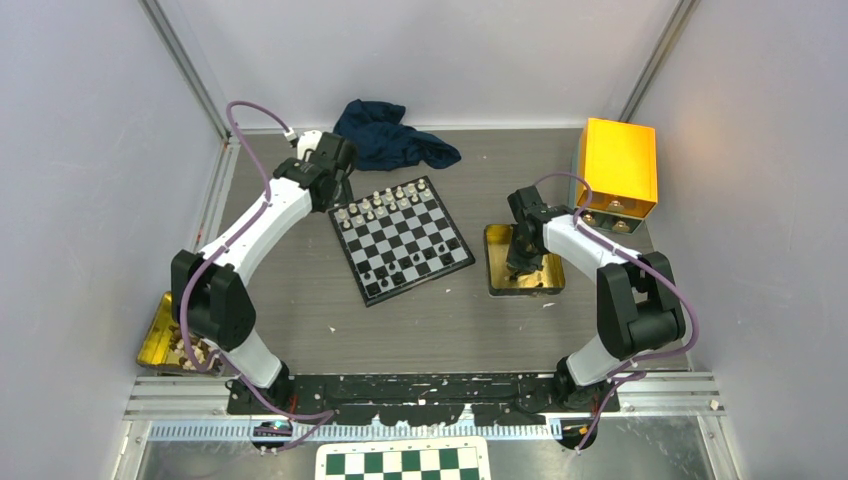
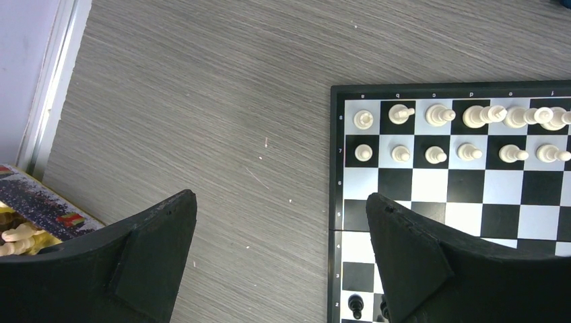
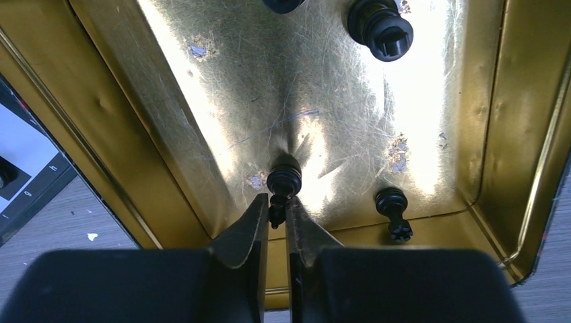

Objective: Set up the chess pieces on the board
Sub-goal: Pick up the chess piece from the storage box, then place the chess piece on the chessboard.

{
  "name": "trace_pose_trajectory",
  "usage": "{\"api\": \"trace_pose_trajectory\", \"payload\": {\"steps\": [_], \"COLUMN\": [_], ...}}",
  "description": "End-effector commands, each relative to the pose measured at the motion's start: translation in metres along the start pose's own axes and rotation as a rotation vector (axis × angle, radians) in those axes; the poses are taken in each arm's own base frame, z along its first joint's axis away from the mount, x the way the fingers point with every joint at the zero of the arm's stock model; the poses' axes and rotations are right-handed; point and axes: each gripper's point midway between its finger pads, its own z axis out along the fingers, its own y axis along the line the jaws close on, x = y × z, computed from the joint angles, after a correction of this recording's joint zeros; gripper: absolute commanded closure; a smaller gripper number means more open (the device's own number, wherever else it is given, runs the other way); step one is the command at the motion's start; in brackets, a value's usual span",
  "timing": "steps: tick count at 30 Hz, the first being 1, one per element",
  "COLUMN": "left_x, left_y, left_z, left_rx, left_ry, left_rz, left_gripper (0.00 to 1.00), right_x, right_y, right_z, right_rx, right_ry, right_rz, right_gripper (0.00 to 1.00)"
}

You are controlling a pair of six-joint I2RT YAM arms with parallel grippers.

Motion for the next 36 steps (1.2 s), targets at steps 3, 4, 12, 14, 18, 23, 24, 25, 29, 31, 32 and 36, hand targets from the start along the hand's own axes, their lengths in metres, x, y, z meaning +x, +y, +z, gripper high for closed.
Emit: {"api": "trace_pose_trajectory", "payload": {"steps": [3,4,12,14,18,23,24,25,29,31,32,36], "left_x": [-0.017,-0.017,-0.016,-0.015,-0.013,-0.018,-0.018,-0.018,-0.016,-0.013,-0.013,-0.009], "left_y": [0.002,0.002,0.003,0.003,0.002,-0.001,-0.002,-0.003,-0.003,-0.003,-0.004,-0.008], "left_z": [-0.015,-0.015,-0.021,-0.024,-0.028,-0.038,-0.040,-0.041,-0.048,-0.050,-0.052,-0.058], "left_rx": [0.029,0.031,0.037,0.044,0.063,0.099,0.107,0.113,0.136,0.139,0.145,0.169], "left_ry": [-0.062,-0.063,-0.062,-0.064,-0.066,-0.082,-0.085,-0.086,-0.081,-0.075,-0.076,-0.086], "left_rz": [-0.037,-0.038,-0.030,-0.028,-0.031,-0.030,-0.029,-0.029,-0.031,-0.029,-0.030,-0.030], "left_gripper": [0.03,0.03,0.03,0.03,0.03,0.03,0.03,0.03,0.03,0.03,0.03,0.03], "right_x": [-0.010,-0.011,-0.028,-0.034,-0.041,-0.046,-0.046,-0.046,-0.048,-0.050,-0.050,-0.053], "right_y": [0.003,0.003,0.006,0.007,0.008,0.011,0.011,0.011,0.017,0.021,0.024,0.044], "right_z": [-0.010,-0.010,-0.034,-0.043,-0.058,-0.076,-0.079,-0.082,-0.098,-0.106,-0.109,-0.121], "right_rx": [-0.021,-0.018,-0.031,-0.036,-0.050,-0.082,-0.085,-0.092,-0.122,-0.134,-0.139,-0.171], "right_ry": [-0.045,-0.048,-0.106,-0.132,-0.166,-0.207,-0.212,-0.219,-0.239,-0.251,-0.253,-0.259], "right_rz": [0.016,0.015,0.011,0.009,0.010,0.016,0.016,0.016,0.006,-0.007,-0.014,-0.066], "right_gripper": [0.94,0.96,0.99,0.99,0.99,0.99,0.99,0.99,0.99,0.99,0.99,0.99]}}
